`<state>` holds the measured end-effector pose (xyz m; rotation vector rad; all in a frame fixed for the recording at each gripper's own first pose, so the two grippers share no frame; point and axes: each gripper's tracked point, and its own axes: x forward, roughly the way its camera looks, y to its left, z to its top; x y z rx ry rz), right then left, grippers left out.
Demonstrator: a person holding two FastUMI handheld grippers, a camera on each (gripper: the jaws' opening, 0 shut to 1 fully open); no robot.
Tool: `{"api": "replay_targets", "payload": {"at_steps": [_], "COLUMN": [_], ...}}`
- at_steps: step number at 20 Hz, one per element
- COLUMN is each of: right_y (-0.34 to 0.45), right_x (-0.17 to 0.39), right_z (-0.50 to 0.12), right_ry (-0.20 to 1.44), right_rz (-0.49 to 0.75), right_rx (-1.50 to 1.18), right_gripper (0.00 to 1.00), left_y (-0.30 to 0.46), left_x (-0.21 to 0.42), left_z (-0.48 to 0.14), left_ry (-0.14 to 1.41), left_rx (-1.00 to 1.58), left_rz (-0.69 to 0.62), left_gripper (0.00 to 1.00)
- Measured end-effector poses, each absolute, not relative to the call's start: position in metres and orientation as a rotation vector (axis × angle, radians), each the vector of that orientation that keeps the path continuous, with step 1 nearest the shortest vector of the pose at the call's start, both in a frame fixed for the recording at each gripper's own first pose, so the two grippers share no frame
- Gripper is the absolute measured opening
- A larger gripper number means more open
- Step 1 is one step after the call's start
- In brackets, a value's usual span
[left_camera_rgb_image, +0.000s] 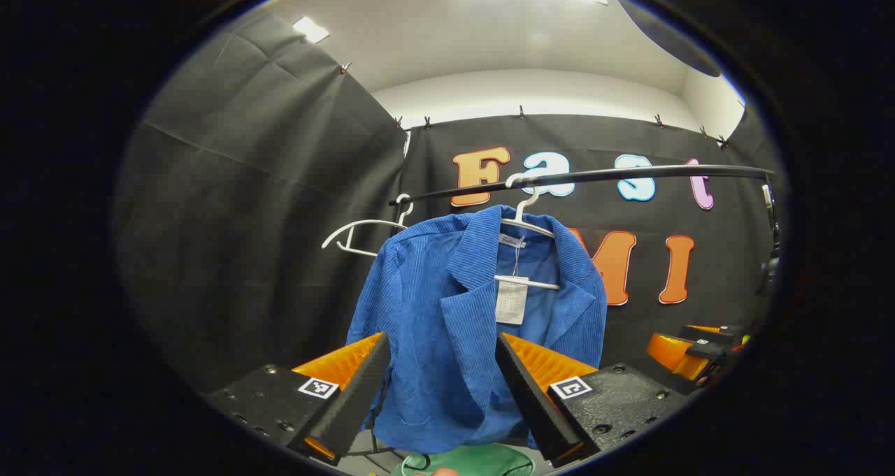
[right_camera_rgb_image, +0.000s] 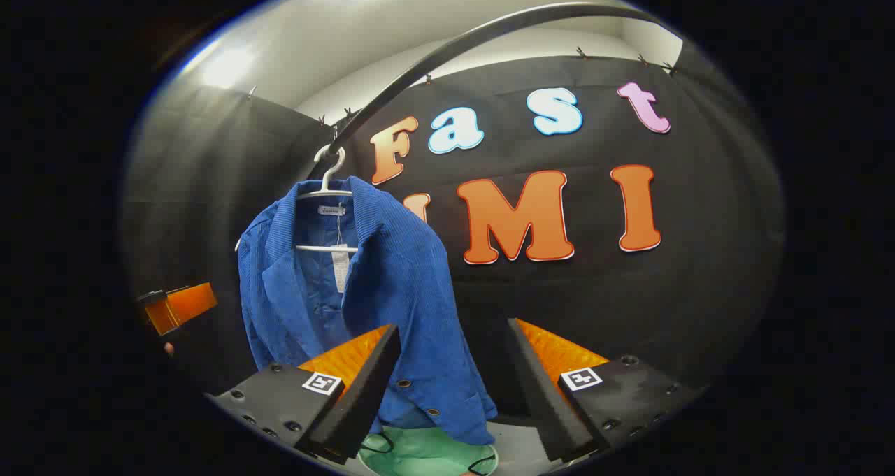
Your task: Grasp the clothes on the hanger with both hands and then place them into the laundry hamper below.
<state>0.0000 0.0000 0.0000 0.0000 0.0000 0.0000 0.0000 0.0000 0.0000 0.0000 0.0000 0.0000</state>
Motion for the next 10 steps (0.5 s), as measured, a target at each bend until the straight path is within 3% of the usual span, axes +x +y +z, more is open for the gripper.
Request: {"api": "replay_targets", "payload": {"at_steps": [2, 3, 5, 6, 7, 10], "right_y": [-0.001, -0.002, -0.001, 0.0, 0.0, 0.003], "right_x": [0.0, 0.001, -0.001, -0.002, -0.003, -0.007], "right_z": [0.001, 0.001, 0.001, 0.001, 0.0, 0.0], "right_ry": [-0.01, -0.011, -0.008, -0.006, -0.006, -0.009], "right_rz": [0.0, -0.003, -0.002, 0.0, 0.001, 0.007], "right_rx": [-0.008, -0.019, -0.028, -0.026, -0.024, -0.03], "right_gripper": [0.98, 0.94, 0.94, 0.98, 0.94, 0.94], "left_y": [0.007, 0.008, 0.012, 0.012, 0.011, 0.015], "left_x": [0.002, 0.001, -0.004, -0.005, -0.007, -0.011], "left_z": [-0.002, -0.002, -0.002, -0.003, -0.004, -0.007], "left_ry": [0.002, 0.002, 0.002, 0.002, 0.003, 0.006], "left_rx": [0.019, 0.031, 0.048, 0.048, 0.046, 0.046], "left_rz": [0.015, 0.02, 0.033, 0.032, 0.03, 0.041], "left_gripper": [0.92, 0.92, 0.95, 0.95, 0.95, 0.95]}}
